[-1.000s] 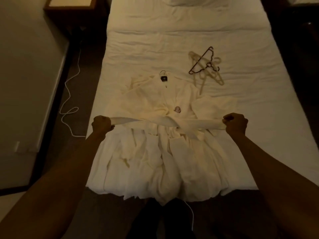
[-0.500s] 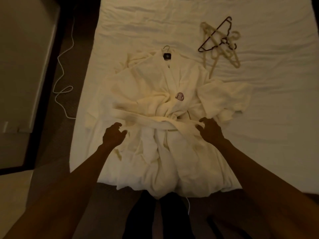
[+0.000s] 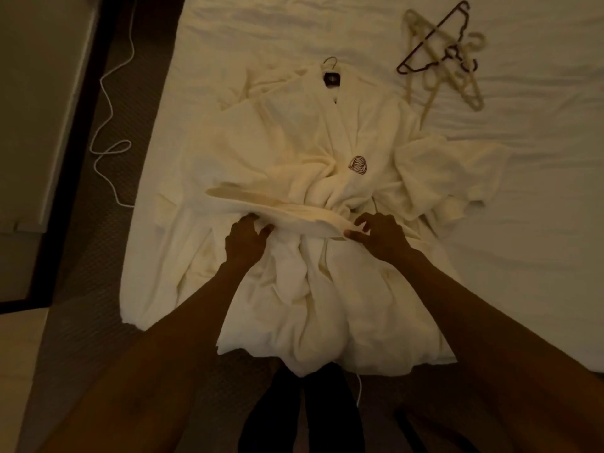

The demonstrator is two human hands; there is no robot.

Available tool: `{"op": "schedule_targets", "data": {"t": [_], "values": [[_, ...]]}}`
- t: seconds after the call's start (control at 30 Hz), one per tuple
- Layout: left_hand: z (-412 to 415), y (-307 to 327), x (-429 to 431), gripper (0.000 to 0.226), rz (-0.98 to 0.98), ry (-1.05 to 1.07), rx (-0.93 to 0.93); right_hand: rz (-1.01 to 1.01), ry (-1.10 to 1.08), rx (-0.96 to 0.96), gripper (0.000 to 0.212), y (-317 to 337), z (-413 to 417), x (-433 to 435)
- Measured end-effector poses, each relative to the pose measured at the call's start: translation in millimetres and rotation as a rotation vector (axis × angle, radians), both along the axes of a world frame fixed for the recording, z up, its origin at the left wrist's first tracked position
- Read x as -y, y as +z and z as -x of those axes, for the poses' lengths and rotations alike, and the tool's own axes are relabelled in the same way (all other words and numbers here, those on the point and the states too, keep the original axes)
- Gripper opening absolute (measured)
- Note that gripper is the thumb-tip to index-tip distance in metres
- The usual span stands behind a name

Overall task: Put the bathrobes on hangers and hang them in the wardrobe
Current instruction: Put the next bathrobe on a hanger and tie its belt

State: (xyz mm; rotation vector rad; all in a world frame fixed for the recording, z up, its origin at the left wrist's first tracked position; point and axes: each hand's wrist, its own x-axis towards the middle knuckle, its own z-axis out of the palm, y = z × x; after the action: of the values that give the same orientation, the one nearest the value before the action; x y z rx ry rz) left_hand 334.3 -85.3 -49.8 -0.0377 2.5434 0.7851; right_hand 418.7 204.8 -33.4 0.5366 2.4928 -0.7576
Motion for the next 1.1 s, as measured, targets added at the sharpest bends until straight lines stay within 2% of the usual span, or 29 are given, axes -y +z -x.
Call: {"op": "schedule_targets", "data": {"t": [0.07,0.13,0.23,0.4,0.5,0.57,0.7,0.8,0.87,0.93,1.0,1.1], "values": [[0,3,-4,0.047,-0.031,0.109,-0.102,0.03,-0.003,-0.034,0.06,-6,3,2],[1,4,-5,0.049,-0.04,0.119,-0.088,0.02,0.02,0.0,0.058,-8,7,7],[5,6,-5,0.059,-0.017,0.049,-0.015,-0.038,0.017,0.054,0.058,-6,10,11],[25,14,1,0.032,0.048,-0.113,-0.013,-0.098,0.085,0.002,0.057,8,10,10],[31,20,16,0.03,0.04,-0.258,-0.01,-0.097,0.095,-0.007,0.054,25,8,12],[28,32,30,0.032,0.015,-0.271,0.016,-0.08,0.055,-0.022,0.055,37,4,12],[10,51,79,0.042,0.036,-0.124,0.123,-0.097,-0.105,0.003,0.069,60,-9,-4],[5,52,129,0.038,0.224,0.09,0.095,-0.175,-0.215,0.035,0.065,62,-30,-37],[4,51,153,0.045,0.398,0.125,0.093,-0.26,-0.265,0.078,0.059,60,-44,-52],[4,50,158,0.045,0.509,0.062,0.123,-0.367,-0.192,0.078,0.054,57,-50,-52],[2,52,139,0.041,0.522,0.011,0.191,-0.435,-0.06,0.044,0.052,53,-47,-38],[-7,50,94,0.052,0.374,-0.171,0.234,-0.268,0.042,-0.045,0.056,47,-33,-4]]}}
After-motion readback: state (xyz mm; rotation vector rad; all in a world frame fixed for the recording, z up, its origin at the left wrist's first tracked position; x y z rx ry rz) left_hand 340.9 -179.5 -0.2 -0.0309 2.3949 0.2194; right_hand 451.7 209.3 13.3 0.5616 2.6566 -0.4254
